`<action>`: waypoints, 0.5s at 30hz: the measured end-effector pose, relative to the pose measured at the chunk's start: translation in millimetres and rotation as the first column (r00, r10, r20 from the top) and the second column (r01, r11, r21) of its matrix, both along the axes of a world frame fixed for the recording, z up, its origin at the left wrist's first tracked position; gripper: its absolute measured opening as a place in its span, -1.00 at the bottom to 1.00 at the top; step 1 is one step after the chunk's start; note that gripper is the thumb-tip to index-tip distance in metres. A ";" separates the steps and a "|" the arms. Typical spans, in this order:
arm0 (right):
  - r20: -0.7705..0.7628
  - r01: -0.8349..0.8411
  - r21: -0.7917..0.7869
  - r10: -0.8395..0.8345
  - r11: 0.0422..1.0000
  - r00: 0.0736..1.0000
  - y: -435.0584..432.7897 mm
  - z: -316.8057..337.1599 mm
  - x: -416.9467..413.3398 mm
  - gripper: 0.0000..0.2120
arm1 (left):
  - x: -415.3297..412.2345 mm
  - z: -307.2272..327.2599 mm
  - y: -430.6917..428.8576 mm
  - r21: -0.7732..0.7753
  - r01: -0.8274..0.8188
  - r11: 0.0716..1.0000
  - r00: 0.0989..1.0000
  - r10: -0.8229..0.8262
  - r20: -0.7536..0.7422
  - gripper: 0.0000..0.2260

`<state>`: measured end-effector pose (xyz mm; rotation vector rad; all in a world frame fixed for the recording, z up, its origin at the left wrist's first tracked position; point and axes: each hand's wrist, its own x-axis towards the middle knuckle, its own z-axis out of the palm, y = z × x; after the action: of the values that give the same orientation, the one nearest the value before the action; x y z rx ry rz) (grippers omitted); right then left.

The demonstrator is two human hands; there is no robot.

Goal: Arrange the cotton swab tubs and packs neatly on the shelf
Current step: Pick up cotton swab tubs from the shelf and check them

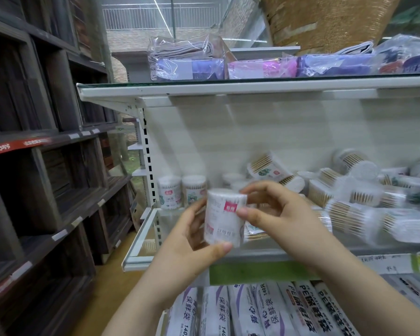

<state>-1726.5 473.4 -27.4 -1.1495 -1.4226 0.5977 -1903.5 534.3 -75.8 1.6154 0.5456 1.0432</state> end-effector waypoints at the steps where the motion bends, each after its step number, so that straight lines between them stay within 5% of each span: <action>1: 0.057 0.021 -0.028 -0.019 0.999 0.998 1.8 -4.9 0.6 -0.76 | -0.4 -2.9 1.3 0.011 -0.037 0.999 0.998 0.038 -0.059 -0.25; 10: 0.210 -0.029 -0.067 0.042 0.997 0.977 19.7 15.7 5.2 -0.80 | -0.4 29.5 15.7 0.122 -0.222 0.967 0.937 0.246 -0.248 -0.48; 15: 0.340 0.265 0.050 -0.266 0.963 0.902 70.7 54.3 41.9 -0.85 | -4.7 56.1 30.5 0.177 -0.311 0.934 0.907 0.348 -0.240 -0.37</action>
<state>-1684.6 544.1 26.9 -1.4692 -1.5197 0.2059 -1908.3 564.8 -19.7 1.8394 0.9770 1.1334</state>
